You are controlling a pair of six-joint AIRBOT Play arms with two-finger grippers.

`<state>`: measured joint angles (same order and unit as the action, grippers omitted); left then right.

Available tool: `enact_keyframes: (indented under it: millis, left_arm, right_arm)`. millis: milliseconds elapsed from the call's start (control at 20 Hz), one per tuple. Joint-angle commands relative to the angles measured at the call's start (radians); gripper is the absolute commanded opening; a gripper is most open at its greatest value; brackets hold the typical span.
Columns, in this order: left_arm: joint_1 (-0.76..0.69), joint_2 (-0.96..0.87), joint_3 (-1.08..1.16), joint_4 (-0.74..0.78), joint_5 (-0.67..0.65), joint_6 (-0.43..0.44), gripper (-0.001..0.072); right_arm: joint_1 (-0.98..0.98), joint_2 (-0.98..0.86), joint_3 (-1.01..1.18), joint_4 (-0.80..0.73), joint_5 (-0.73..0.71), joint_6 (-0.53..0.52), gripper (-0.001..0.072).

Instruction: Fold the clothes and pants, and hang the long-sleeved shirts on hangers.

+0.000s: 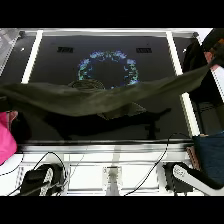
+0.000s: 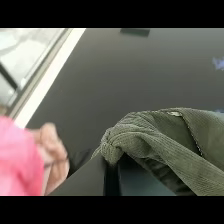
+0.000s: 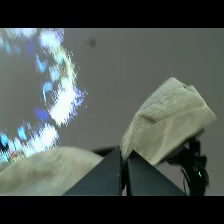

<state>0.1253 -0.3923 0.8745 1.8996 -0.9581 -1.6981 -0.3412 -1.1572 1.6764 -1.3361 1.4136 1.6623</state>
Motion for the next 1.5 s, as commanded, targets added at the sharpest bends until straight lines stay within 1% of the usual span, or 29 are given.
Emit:
enact_keyframes:
  millis: [0,50,150,250,300,450,500,600,650,700,750,800,850,900,1000,1050,1150,1250,1350,1450]
  left_arm:
    - [0.0,0.078,0.007,-0.102,-0.241,0.066,0.0039]
    - [0.0,0.093,0.019,-0.116,-0.266,0.065,0.0038]
    - [0.0,0.095,0.063,-0.116,-0.265,0.065,0.0039]
    - [0.0,0.029,0.134,-0.116,-0.261,0.081,0.0038]
    - [0.0,-0.033,0.173,-0.116,-0.262,0.122,0.0038]
    - [0.0,-0.327,0.314,-0.117,-0.261,0.252,0.0039]
    - [0.002,-0.442,0.367,-0.108,-0.261,0.273,0.0039]
    - [0.013,-0.642,0.457,-0.089,-0.232,0.274,0.0039]
    - [0.032,-0.719,0.491,-0.125,-0.198,0.274,0.0039]
    - [0.066,-0.783,0.52,-0.194,-0.154,0.271,0.0038]
    - [0.112,-0.83,0.534,-0.318,-0.1,0.263,0.0039]
    - [0.162,-0.861,0.536,-0.473,-0.055,0.264,0.0038]
    - [0.208,-0.889,0.536,-0.614,-0.024,0.285,0.0038]
    - [0.236,-0.912,0.536,-0.713,0.003,0.3,0.0038]
    - [0.242,-0.935,0.536,-0.752,0.072,0.298,0.0039]
    - [0.242,-0.938,0.536,-0.772,0.122,0.272,0.0039]
    - [0.246,-0.938,0.536,-0.868,0.227,0.255,0.0039]
    - [0.246,-0.942,0.536,-0.932,0.316,0.25,0.0039]
    - [0.246,-0.956,0.536,-0.966,0.38,0.207,0.0039]
    - [0.246,-0.979,0.536,-0.966,0.437,0.136,0.0039]
  right_arm:
    - [-0.004,0.194,-0.211,-0.007,0.033,-0.006,0.0008]
    - [-0.004,0.248,-0.242,-0.013,0.044,-0.003,0.0009]
    - [-0.004,0.308,-0.249,-0.03,0.081,0.023,0.0009]
    - [-0.004,0.317,-0.249,-0.028,0.048,0.043,0.0008]
    - [-0.004,0.299,-0.249,-0.028,0.005,0.055,0.0008]
    - [-0.004,0.17,-0.245,-0.003,-0.118,0.058,0.0008]
    - [-0.004,0.111,-0.233,-0.005,-0.146,0.062,0.0008]
    - [-0.004,-0.012,-0.191,-0.007,-0.209,0.111,0.0008]
    - [-0.004,-0.072,-0.156,-0.008,-0.236,0.139,0.0008]
    - [-0.004,-0.13,-0.117,-0.011,-0.247,0.171,0.0008]
    - [-0.004,-0.18,-0.08,-0.009,-0.251,0.204,0.0008]
    - [-0.004,-0.225,-0.049,0.0,-0.255,0.227,0.0008]
    - [-0.001,-0.268,-0.018,0.015,-0.255,0.235,0.0008]
    - [-0.001,-0.302,0.005,0.03,-0.256,0.246,0.0008]
    - [-0.001,-0.36,0.045,0.036,-0.273,0.309,0.0008]
    - [-0.001,-0.38,0.055,0.034,-0.293,0.359,0.0008]
    - [-0.002,-0.401,0.062,0.027,-0.346,0.449,0.0007]
    - [-0.002,-0.416,0.066,0.027,-0.372,0.49,0.0007]
    - [-0.002,-0.425,0.069,0.006,-0.38,0.529,0.0007]
    - [-0.002,-0.432,0.069,-0.014,-0.4,0.571,0.0007]
